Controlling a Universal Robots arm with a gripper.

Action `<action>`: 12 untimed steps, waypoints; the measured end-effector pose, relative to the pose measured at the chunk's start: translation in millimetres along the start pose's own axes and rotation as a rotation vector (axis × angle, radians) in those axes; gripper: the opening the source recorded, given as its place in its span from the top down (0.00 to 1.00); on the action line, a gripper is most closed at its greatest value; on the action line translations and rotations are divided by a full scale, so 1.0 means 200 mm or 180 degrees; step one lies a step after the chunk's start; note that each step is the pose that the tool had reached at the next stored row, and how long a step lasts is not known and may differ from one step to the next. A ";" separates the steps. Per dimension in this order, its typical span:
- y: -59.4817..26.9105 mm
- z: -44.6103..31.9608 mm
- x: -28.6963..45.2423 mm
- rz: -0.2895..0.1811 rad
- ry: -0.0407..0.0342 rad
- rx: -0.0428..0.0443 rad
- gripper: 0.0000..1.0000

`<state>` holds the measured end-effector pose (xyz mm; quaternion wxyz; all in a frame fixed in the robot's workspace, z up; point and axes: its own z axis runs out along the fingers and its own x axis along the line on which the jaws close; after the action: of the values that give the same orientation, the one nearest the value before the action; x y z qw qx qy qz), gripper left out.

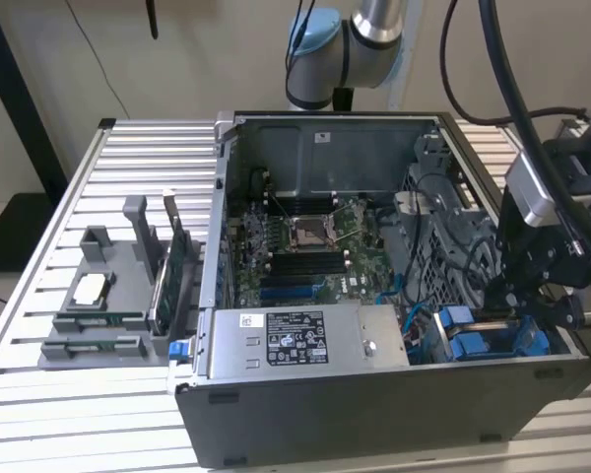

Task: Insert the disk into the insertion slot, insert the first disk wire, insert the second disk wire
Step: 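Insert the second disk wire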

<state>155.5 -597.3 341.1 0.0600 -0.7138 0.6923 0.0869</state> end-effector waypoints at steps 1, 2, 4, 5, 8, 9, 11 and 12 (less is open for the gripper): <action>-0.002 0.000 0.001 0.0000 -0.0003 0.0000 0.84; -0.005 0.000 0.001 0.0000 -0.0003 0.0000 0.84; -0.007 0.001 0.003 0.0000 -0.0004 0.0001 0.84; -0.007 0.002 0.004 0.0000 -0.0004 0.0001 0.84; -0.008 0.005 0.005 0.0000 -0.0003 0.0000 0.84; -0.008 0.008 0.006 0.0000 -0.0004 0.0000 0.84; -0.005 0.021 0.009 -0.0001 0.0000 0.0003 0.84; -0.003 0.027 0.010 -0.0001 0.0002 0.0005 0.84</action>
<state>156.1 -598.1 335.4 0.0604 -0.7139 0.6923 0.0862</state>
